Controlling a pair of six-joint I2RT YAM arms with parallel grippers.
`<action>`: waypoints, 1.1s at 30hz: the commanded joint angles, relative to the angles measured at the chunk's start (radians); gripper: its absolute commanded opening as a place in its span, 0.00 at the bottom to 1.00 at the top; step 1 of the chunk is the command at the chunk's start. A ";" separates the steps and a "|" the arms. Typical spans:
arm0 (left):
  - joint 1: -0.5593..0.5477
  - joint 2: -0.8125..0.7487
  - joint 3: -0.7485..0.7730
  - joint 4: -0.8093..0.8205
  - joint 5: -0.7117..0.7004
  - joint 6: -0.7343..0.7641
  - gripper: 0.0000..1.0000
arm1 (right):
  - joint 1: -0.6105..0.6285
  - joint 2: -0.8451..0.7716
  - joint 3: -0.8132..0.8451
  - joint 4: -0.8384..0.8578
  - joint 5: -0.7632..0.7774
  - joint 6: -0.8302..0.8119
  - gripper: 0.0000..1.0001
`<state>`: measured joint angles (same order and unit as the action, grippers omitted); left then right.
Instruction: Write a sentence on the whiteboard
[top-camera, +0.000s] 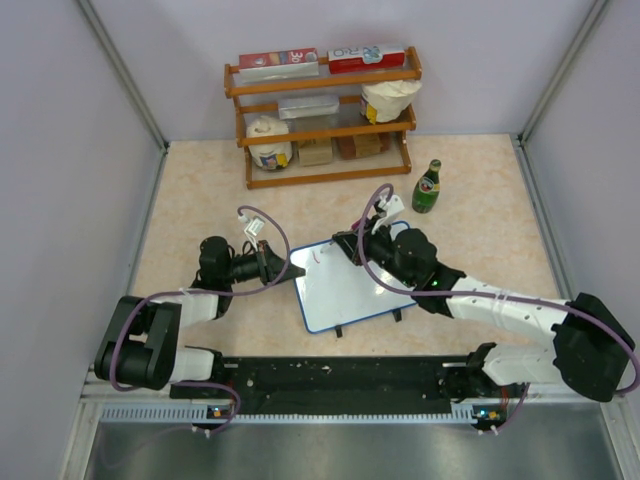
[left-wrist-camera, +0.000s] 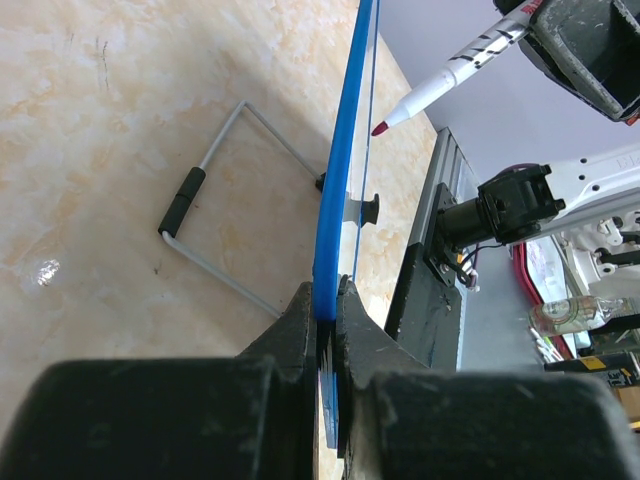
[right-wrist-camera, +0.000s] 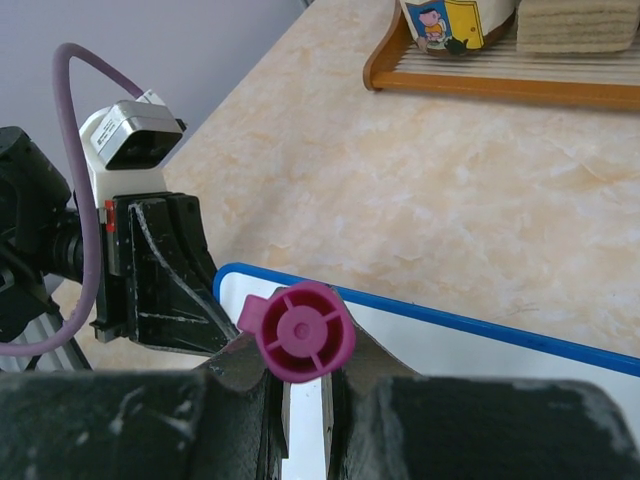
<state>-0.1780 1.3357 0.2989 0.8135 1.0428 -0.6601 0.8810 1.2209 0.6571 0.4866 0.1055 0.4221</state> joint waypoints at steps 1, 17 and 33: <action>-0.006 0.022 0.003 0.006 -0.015 0.073 0.00 | 0.006 0.015 0.052 0.063 0.011 0.015 0.00; -0.006 0.020 0.003 0.003 -0.013 0.073 0.00 | 0.007 0.032 0.029 0.060 0.039 0.030 0.00; -0.006 0.020 0.006 -0.004 -0.015 0.079 0.00 | 0.006 0.032 -0.025 0.041 -0.013 0.040 0.00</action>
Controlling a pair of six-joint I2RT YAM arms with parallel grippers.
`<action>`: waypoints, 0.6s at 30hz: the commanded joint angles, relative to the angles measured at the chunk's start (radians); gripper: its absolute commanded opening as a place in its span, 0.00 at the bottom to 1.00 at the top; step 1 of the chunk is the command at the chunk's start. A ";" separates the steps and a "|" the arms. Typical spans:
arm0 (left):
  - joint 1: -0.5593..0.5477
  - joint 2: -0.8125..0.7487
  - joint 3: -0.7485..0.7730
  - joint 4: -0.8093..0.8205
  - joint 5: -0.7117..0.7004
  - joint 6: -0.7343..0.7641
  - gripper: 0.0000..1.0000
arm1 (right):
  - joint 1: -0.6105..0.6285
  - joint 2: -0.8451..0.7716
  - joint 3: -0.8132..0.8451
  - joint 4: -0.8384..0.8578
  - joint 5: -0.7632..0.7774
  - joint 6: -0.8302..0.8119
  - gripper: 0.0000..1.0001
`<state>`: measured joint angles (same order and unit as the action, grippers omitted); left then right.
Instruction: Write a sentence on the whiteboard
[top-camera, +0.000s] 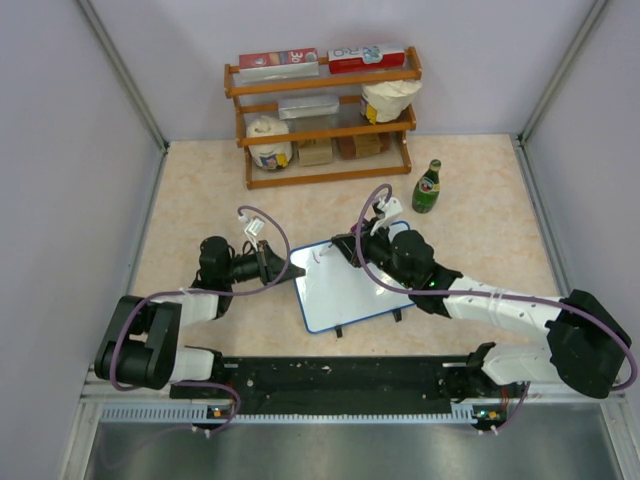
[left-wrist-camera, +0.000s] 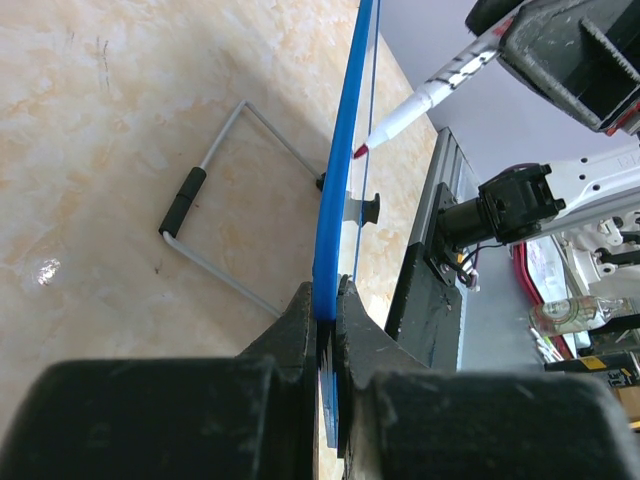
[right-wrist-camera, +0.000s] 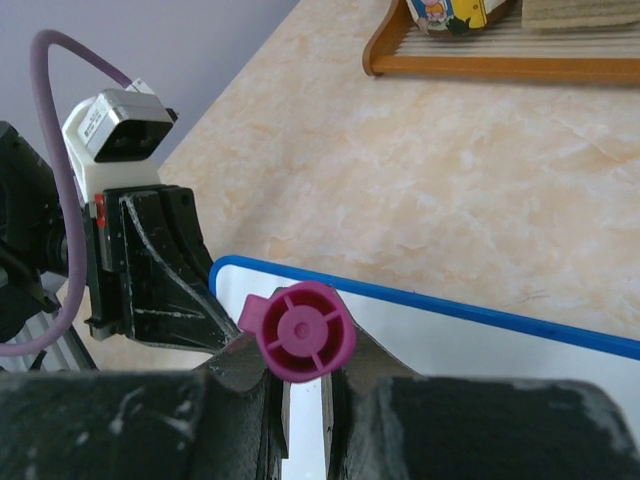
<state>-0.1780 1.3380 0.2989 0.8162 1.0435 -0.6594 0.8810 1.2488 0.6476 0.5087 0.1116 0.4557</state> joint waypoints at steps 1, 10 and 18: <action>-0.006 0.018 0.006 -0.008 -0.017 0.080 0.00 | 0.007 0.003 -0.016 0.019 -0.023 0.008 0.00; -0.006 0.020 0.008 -0.009 -0.016 0.081 0.00 | 0.006 0.004 -0.026 0.004 -0.043 0.005 0.00; -0.006 0.021 0.009 -0.012 -0.017 0.083 0.00 | 0.007 0.012 -0.026 -0.013 -0.062 0.001 0.00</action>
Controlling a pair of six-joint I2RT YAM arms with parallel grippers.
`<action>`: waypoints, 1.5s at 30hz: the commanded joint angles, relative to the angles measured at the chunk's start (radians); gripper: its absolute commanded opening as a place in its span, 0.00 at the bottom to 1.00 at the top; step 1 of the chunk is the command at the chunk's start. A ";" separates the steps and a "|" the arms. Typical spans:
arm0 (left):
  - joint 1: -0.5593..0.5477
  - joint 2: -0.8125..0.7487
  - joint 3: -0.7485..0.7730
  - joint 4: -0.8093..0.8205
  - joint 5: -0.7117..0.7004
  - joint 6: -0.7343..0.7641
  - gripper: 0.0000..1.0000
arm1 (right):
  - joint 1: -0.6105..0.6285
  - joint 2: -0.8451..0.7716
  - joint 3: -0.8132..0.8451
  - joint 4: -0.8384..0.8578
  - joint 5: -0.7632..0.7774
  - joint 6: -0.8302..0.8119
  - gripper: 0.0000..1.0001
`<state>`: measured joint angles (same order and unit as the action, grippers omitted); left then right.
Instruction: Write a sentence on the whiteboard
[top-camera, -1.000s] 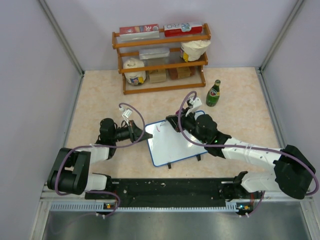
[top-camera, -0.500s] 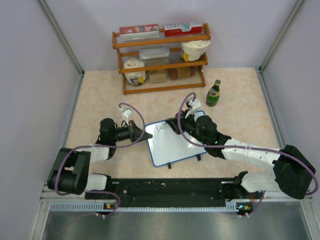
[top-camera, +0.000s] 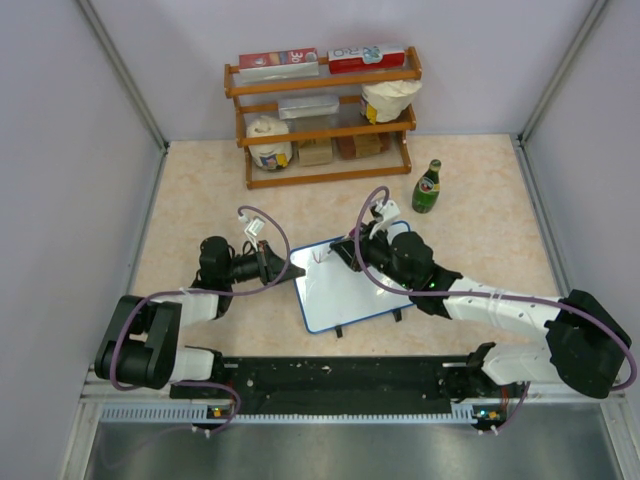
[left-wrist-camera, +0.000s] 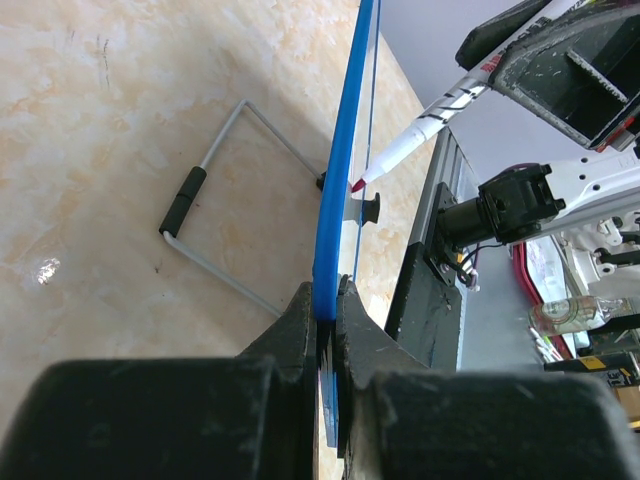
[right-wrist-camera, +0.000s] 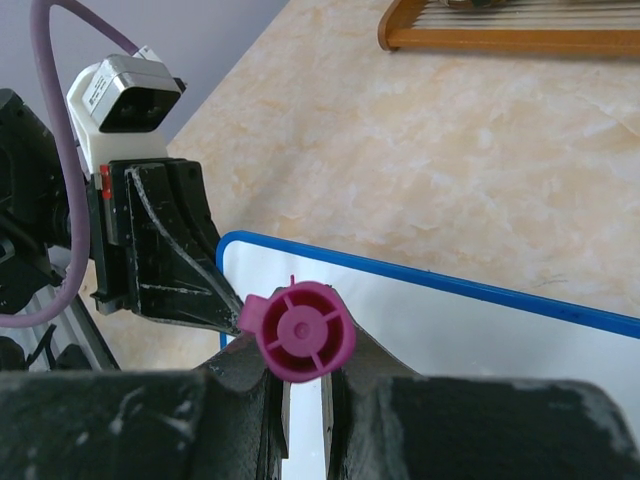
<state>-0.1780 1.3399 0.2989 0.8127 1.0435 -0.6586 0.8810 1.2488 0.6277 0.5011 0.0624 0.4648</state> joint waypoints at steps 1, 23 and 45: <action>-0.006 0.019 0.009 -0.009 -0.016 0.082 0.00 | 0.006 0.012 -0.008 -0.009 -0.016 -0.008 0.00; -0.006 0.019 0.013 -0.017 -0.019 0.086 0.00 | 0.006 -0.032 -0.023 -0.052 -0.058 -0.020 0.00; -0.006 0.019 0.011 -0.024 -0.019 0.093 0.00 | 0.006 -0.049 0.021 -0.033 0.065 0.000 0.00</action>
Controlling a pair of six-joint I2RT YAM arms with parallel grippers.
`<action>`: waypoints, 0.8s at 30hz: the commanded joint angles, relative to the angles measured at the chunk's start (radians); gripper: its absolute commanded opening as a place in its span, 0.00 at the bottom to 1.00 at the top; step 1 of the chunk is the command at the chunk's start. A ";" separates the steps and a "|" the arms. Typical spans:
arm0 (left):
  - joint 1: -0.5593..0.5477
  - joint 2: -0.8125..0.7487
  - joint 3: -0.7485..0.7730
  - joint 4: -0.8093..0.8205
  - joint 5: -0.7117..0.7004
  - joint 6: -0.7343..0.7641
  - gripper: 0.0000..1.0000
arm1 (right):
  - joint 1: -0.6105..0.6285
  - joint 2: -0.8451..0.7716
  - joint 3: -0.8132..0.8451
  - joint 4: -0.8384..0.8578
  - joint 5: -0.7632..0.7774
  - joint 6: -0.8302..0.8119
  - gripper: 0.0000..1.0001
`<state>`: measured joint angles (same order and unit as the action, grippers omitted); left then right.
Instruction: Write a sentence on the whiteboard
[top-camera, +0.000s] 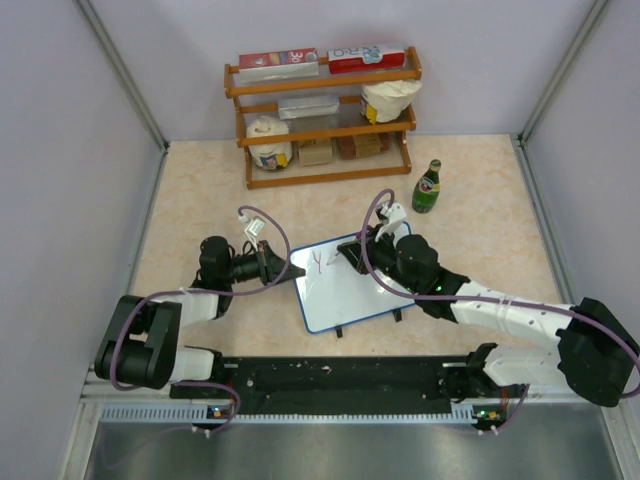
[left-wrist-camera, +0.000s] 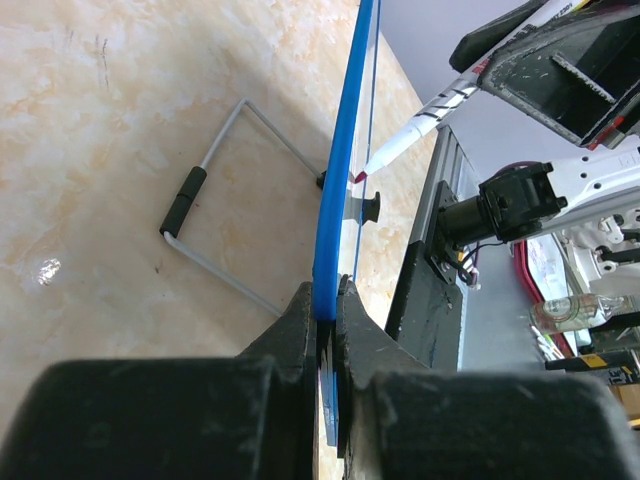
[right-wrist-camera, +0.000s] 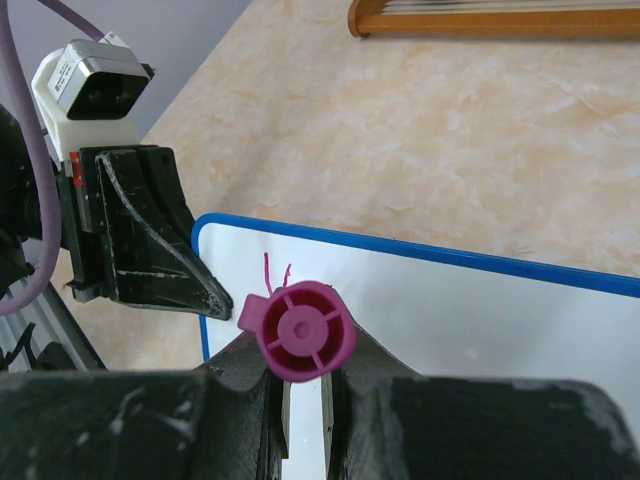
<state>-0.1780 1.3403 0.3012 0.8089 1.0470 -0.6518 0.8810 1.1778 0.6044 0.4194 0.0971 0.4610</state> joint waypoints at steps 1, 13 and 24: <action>-0.006 0.017 0.009 -0.019 -0.024 0.086 0.00 | 0.006 0.028 0.046 0.051 0.030 0.002 0.00; -0.006 0.017 0.009 -0.019 -0.024 0.086 0.00 | 0.006 0.060 0.043 0.038 0.003 0.016 0.00; -0.006 0.019 0.009 -0.019 -0.024 0.086 0.00 | 0.007 0.049 0.009 0.019 -0.034 0.021 0.00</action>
<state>-0.1776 1.3403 0.3012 0.8017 1.0431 -0.6521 0.8814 1.2259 0.6117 0.4503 0.0628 0.4839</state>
